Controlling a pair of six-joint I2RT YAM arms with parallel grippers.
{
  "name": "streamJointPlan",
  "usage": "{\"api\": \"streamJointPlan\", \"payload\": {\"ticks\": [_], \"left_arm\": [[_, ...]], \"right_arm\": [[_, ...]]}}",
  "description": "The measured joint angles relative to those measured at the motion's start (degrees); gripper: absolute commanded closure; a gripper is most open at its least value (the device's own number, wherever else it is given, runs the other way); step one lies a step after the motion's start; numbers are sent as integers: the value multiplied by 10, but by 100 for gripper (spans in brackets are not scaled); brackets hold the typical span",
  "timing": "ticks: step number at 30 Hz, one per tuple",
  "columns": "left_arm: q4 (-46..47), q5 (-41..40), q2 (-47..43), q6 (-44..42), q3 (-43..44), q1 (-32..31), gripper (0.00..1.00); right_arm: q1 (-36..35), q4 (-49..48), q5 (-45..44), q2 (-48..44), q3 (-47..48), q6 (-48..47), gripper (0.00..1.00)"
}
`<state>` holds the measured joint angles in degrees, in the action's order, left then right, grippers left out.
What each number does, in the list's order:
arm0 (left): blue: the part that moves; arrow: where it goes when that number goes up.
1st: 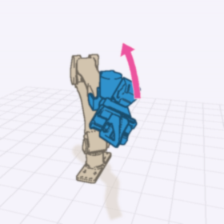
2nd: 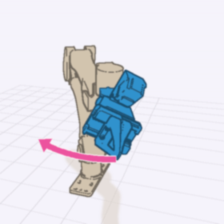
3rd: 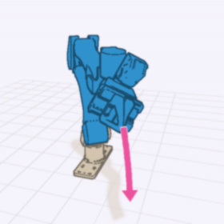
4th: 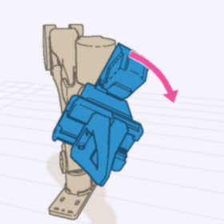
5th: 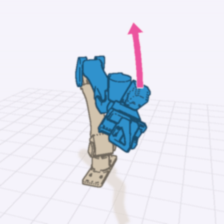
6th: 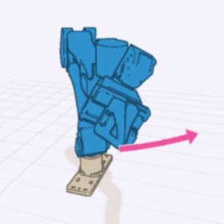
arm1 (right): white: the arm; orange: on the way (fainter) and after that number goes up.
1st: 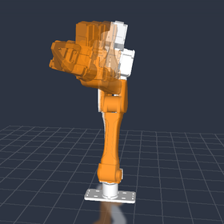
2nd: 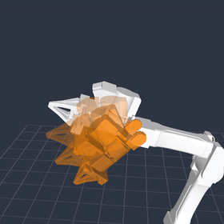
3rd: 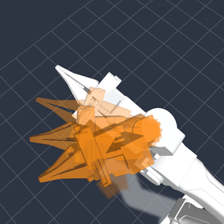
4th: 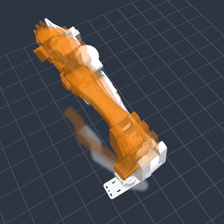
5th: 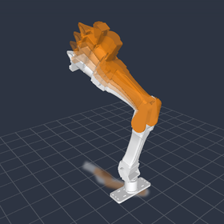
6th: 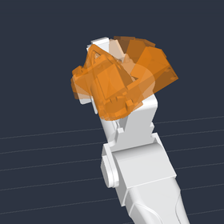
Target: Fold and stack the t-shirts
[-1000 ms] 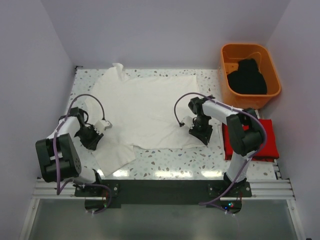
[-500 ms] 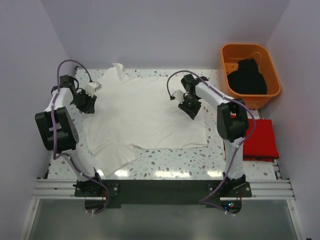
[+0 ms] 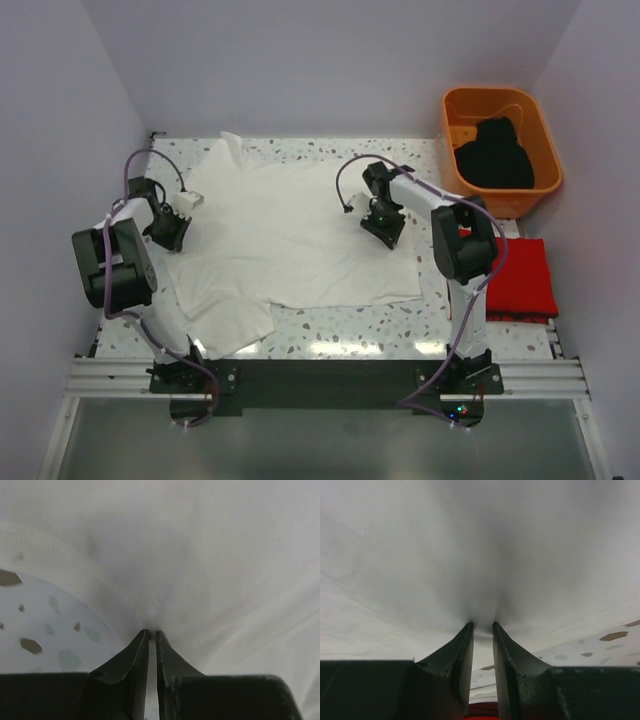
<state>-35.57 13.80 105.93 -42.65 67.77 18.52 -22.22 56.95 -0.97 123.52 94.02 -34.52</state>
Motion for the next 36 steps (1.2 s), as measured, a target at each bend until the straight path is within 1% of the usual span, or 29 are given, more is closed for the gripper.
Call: {"api": "streamJointPlan", "payload": {"ticks": [3,5,8,9,10,11,12,13,15,17,20,22,23,24,25,26,27,31,35,36], "left_arm": [[-7,-10,-60,-16,-74,11,86],[-28,-16,-99,-26,-116,18,85],[-84,-11,-127,-38,-138,25,71],[-107,-2,-127,-40,-133,28,60],[-130,12,-125,-43,-120,31,56],[-153,33,-120,-42,-96,33,53],[-176,56,-109,-39,-56,34,49],[-183,80,-97,-34,-14,35,48],[-177,137,-62,-12,93,34,46],[-145,184,-18,24,202,28,46],[-72,226,57,89,320,10,45],[-36,240,110,131,379,-6,44],[-14,243,144,153,411,-15,43],[8,247,179,174,443,-22,41],[34,248,209,195,465,-28,40],[51,249,232,211,476,-33,39],[71,250,255,230,485,-37,37],[125,244,313,285,488,-40,33],[152,232,338,303,499,-42,32],[155,230,344,305,507,-43,32]], "right_arm": [[-8,-2,8,-45,-74,-2,75],[-18,13,24,-74,-122,-4,75],[-35,63,70,-97,-164,-6,73],[-38,79,86,-97,-162,-6,72],[-37,89,101,-97,-155,-5,72],[-33,96,111,-96,-144,-3,71],[-23,113,121,-89,-112,0,71],[-12,116,129,-83,-76,2,70],[21,126,146,-53,34,17,69],[57,104,151,-11,153,32,67],[99,65,139,40,271,48,63],[118,40,122,63,303,53,60],[124,28,109,75,312,56,56],[128,16,99,85,317,59,54],[130,3,89,96,320,63,52],[130,-11,81,106,320,66,47],[130,-24,76,116,320,71,45],[130,-69,66,147,323,84,42],[130,-86,67,174,347,86,36],[130,-89,67,178,348,84,36]]}}
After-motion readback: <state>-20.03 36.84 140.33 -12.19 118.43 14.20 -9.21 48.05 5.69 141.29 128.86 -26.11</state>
